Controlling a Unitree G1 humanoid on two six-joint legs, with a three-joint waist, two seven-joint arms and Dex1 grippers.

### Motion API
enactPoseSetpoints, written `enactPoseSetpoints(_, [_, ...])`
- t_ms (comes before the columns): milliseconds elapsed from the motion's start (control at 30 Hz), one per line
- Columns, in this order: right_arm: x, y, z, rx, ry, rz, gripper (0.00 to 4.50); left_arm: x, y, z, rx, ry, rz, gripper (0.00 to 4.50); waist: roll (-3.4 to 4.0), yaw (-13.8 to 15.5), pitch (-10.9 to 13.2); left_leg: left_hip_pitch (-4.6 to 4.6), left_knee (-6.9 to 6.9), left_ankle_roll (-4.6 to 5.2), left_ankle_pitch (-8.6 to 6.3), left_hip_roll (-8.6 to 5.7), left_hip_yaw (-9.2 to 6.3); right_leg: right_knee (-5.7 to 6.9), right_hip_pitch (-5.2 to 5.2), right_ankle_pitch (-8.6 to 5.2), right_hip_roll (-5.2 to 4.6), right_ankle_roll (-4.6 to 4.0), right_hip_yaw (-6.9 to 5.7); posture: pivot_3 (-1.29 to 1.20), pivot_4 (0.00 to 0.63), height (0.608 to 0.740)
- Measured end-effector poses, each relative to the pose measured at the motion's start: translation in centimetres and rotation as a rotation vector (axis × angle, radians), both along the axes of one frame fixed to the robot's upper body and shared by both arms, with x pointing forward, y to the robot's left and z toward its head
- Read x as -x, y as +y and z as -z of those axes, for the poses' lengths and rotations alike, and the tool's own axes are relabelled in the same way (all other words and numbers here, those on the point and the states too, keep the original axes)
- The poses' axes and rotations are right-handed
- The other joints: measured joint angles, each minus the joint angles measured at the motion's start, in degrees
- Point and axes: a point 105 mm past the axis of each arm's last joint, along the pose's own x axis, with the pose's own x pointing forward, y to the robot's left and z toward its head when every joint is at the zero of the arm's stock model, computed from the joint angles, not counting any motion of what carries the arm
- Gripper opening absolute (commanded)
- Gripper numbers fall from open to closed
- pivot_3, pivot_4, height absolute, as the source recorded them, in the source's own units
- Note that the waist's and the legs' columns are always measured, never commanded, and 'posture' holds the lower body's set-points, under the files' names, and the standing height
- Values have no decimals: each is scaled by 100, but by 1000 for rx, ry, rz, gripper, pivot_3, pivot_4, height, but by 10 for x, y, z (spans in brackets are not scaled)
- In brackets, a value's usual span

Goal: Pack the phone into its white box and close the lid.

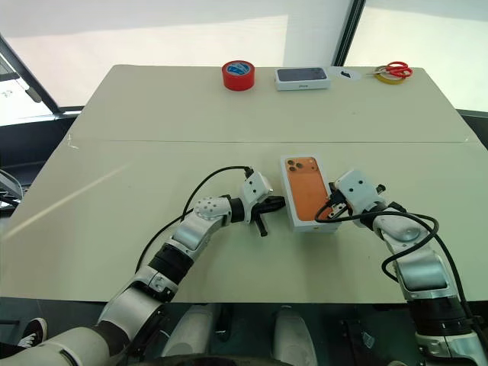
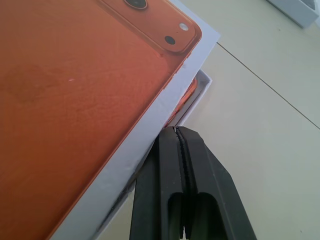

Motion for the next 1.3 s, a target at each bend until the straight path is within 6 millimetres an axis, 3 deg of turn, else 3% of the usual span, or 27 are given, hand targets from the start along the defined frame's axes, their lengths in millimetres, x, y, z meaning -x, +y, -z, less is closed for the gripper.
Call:
enactPoseSetpoints(467, [0,-6,-2,54,-10,11,31,-13,-5,-5,4,3,-46,0,0,10,0,0,5,4,2,-1,0,1,4,4,1,8,-7,0,150,738])
enactPoseSetpoints(800, [-1,-31,4,135,12,71,31,-24,-8,-6,-16,12,-97,0,-1,0,1,1,5,6,4,-2,0,3,2,6,3,13,-8,0,150,738])
enactPoseSetpoints(1100, [-1,-28,3,123,17,48,31,-11,-7,-5,-12,-4,-25,0,-1,5,1,1,5,6,4,-1,0,4,3,7,3,13,-7,0,150,738])
enactPoseSetpoints(1300, [-5,-27,-3,112,-4,46,31,-11,-2,-14,-12,-21,-34,0,-1,-5,0,1,5,6,4,-1,0,6,2,7,3,14,-6,0,150,738])
